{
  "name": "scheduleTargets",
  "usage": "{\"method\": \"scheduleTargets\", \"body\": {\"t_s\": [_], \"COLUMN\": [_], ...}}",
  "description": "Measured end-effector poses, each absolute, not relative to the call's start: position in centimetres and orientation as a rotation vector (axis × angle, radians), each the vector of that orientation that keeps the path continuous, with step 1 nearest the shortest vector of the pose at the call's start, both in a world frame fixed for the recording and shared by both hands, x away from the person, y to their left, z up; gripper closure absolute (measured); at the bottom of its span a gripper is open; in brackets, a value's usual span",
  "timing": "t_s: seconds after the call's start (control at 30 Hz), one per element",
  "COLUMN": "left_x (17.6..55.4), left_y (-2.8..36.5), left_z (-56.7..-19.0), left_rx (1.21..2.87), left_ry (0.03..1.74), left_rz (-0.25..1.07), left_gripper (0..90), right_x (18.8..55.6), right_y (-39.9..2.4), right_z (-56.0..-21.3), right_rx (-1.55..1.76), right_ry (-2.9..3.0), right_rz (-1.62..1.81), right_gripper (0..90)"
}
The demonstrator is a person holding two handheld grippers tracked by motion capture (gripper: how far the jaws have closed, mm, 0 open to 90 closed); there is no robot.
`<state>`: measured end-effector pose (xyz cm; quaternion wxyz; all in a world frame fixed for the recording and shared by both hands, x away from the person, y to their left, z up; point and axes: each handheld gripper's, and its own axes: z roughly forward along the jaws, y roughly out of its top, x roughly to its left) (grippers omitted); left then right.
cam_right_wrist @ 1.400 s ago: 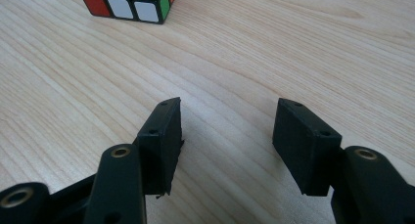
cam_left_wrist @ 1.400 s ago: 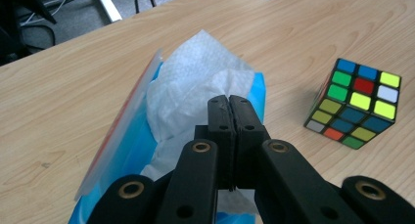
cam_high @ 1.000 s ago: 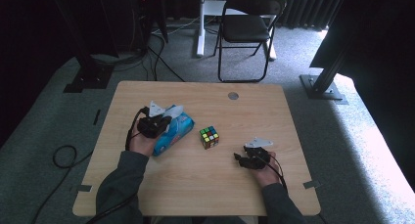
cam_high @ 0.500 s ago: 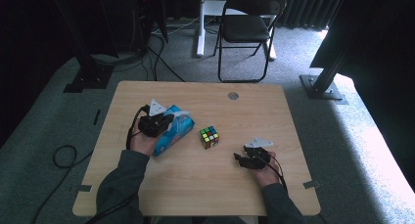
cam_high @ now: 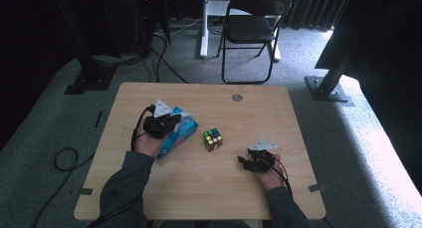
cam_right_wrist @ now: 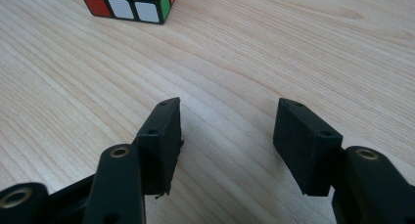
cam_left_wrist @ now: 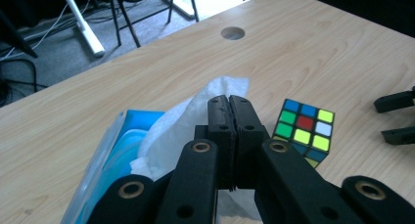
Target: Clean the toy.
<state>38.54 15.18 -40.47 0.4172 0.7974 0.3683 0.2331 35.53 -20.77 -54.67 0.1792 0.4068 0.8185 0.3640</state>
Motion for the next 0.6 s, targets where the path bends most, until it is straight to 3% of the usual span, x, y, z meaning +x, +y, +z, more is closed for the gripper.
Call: {"method": "scheduleTargets", "body": {"t_s": [0.6], "left_x": [38.5], "left_y": [12.9], "left_z": [-39.8], "left_rx": [2.007], "left_ry": [0.857], "left_rz": [0.564], "left_gripper": [89.0], "right_x": [35.5], "right_y": [-20.8], "right_z": [-54.7], "right_rx": [1.153], "right_ry": [2.315], "right_rz": [1.029], "right_gripper": [43.4]}}
